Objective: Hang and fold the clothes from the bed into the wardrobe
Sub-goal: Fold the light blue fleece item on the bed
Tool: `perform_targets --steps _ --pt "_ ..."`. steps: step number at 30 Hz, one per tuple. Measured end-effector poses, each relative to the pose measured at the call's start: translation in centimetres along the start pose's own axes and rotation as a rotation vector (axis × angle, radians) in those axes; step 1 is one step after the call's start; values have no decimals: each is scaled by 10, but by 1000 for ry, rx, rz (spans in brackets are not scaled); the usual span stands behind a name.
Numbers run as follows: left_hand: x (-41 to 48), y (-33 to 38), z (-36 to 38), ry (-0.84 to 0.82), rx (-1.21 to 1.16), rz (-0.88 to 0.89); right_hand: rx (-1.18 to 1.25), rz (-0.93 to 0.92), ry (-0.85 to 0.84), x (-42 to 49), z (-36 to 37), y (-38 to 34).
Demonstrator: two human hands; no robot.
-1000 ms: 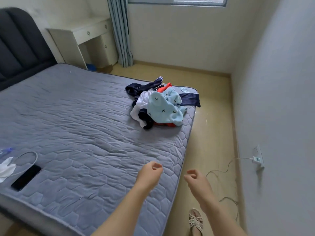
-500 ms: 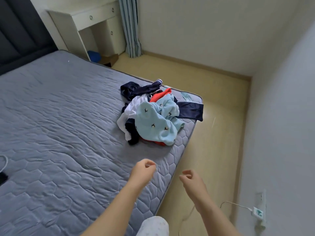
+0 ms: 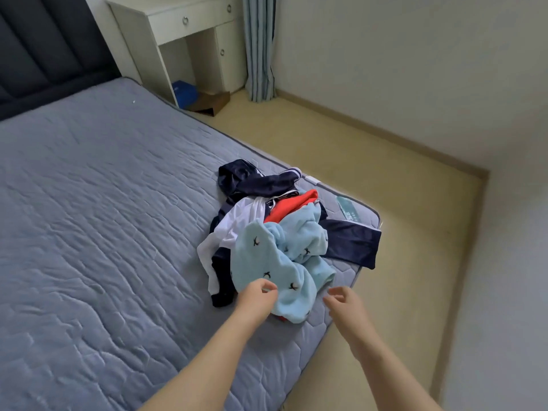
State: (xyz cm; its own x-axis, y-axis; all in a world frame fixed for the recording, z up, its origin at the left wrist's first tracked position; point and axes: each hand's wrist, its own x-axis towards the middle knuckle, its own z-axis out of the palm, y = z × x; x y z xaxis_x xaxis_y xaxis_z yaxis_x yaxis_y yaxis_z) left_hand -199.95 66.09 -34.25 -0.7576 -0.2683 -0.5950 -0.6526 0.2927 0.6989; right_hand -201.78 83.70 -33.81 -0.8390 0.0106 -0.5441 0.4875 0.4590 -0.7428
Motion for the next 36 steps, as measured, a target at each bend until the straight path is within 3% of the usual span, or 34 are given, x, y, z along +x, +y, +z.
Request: perform_targets --steps 7,16,21,27,31,36 --pt "76 42 -6 74 -9 -61 -48 -1 -133 91 -12 -37" --pt "179 78 21 299 -91 -334 -248 0 -420 252 -28 -85" --pt "246 84 48 539 152 -481 -349 35 -520 318 -23 -92" --pt "298 48 63 487 412 -666 -471 50 -622 355 -14 -78" --pt "300 37 67 459 64 -844 -529 81 -660 356 -22 -66" --pt "266 61 70 782 -700 -770 -556 109 -682 341 -31 -75"
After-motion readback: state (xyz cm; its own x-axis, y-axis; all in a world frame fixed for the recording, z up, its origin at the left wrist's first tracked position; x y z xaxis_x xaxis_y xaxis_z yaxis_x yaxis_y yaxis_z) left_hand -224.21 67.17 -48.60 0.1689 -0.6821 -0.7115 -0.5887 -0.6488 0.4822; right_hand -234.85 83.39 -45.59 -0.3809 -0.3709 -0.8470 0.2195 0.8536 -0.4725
